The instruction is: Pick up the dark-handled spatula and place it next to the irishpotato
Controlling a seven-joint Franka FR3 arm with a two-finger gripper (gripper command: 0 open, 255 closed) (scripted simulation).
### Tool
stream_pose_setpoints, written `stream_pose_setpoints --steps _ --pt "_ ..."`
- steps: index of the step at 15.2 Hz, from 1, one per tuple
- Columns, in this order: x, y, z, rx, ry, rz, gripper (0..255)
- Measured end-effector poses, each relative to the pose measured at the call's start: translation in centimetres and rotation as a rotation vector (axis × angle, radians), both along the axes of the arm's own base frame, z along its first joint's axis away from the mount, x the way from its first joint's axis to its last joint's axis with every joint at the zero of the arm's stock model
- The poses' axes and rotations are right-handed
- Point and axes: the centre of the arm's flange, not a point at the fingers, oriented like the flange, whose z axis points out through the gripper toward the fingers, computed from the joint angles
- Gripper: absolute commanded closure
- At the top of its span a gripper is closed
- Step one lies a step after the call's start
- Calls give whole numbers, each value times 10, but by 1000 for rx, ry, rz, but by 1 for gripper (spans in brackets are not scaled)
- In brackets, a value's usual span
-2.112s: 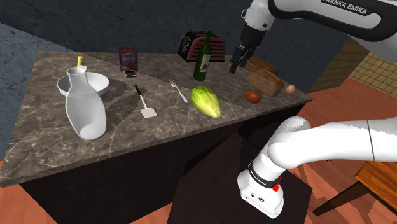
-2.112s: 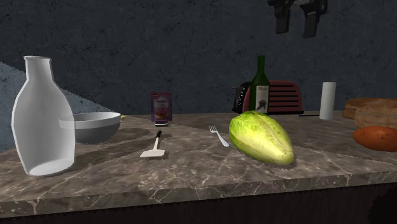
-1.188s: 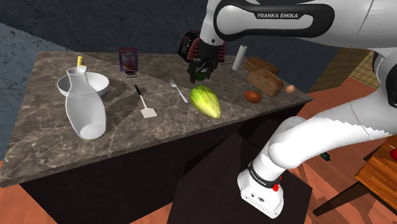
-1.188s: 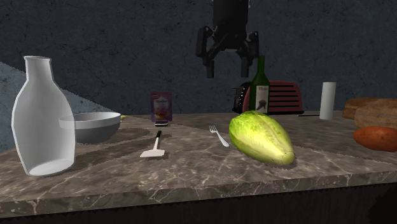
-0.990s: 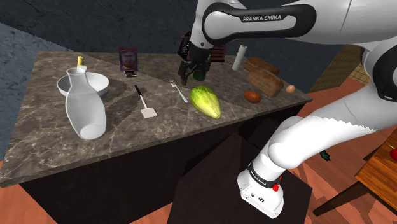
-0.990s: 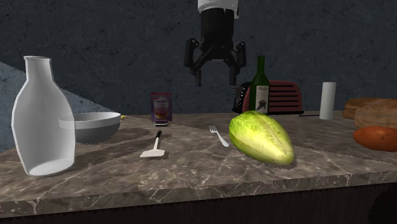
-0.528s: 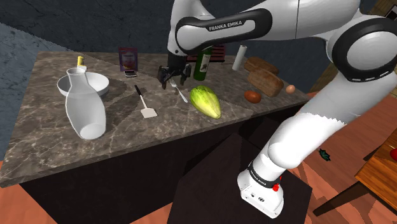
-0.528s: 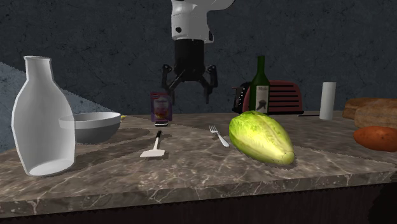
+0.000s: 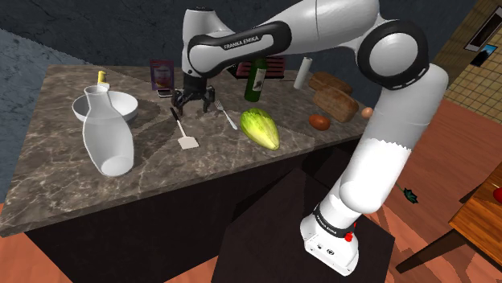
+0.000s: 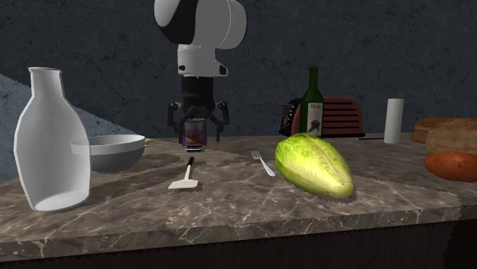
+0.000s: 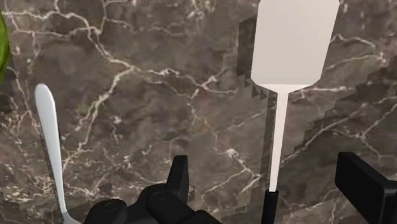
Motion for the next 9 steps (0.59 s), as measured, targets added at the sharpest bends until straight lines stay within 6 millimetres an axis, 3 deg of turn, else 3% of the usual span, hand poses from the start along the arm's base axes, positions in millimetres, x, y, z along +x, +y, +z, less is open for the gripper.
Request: stream_pose_setpoints --steps 5,9 --pt "44 17 -33 7 0 -55 0" --pt "53 19 -53 8 0 -62 0"
